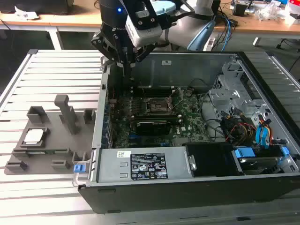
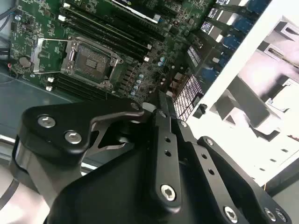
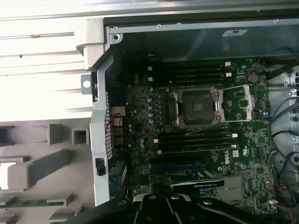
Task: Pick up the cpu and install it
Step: 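Reach for the cpu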
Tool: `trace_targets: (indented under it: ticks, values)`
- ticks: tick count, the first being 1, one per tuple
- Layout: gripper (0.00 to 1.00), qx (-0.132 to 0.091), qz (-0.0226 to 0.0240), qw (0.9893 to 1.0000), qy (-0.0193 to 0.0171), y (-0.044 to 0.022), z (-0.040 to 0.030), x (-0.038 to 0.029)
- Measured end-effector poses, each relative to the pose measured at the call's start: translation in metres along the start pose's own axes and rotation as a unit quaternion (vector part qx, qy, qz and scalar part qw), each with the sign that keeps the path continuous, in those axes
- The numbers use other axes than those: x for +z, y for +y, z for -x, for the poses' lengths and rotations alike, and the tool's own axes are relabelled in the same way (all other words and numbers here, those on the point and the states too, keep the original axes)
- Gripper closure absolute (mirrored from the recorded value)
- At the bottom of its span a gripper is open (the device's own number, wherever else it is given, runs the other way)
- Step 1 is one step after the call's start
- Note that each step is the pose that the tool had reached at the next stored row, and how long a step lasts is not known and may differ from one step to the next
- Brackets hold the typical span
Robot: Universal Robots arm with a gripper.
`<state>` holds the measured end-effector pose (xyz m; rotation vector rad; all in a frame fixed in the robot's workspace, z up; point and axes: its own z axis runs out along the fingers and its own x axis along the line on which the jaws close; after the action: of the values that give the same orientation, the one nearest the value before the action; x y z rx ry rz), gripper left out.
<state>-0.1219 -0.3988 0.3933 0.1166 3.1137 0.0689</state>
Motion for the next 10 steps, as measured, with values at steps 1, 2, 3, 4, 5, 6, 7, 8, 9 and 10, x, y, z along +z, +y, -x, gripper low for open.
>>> trace_targets:
  ticks: [1,2,3,4,5,6,7,8,9,10]
  values:
    - [0.89,0.0,0.0,1.0,0.0,-0.0002,-0.0018,0.0]
    - [0.89,0.0,0.0,1.0,0.0,-0.0005,-0.0063,-0.0002]
    - [0.89,0.0,0.0,1.0,0.0,-0.0006,-0.0085,-0.0002]
    - [0.89,0.0,0.0,1.0,0.0,-0.0009,-0.0116,-0.0003]
    - [0.89,0.0,0.0,1.0,0.0,-0.0011,-0.014,-0.0003]
    - [0.89,0.0,0.0,1.0,0.0,-0.0012,-0.0162,-0.0004]
    - [0.89,0.0,0.0,1.0,0.0,-0.0013,-0.0177,-0.0005]
    - [0.89,0.0,0.0,1.0,0.0,-0.0015,-0.0198,-0.0005]
    - [0.89,0.0,0.0,1.0,0.0,-0.0016,-0.0216,-0.0005]
    - [0.89,0.0,0.0001,1.0,0.0,-0.0018,-0.0236,-0.0006]
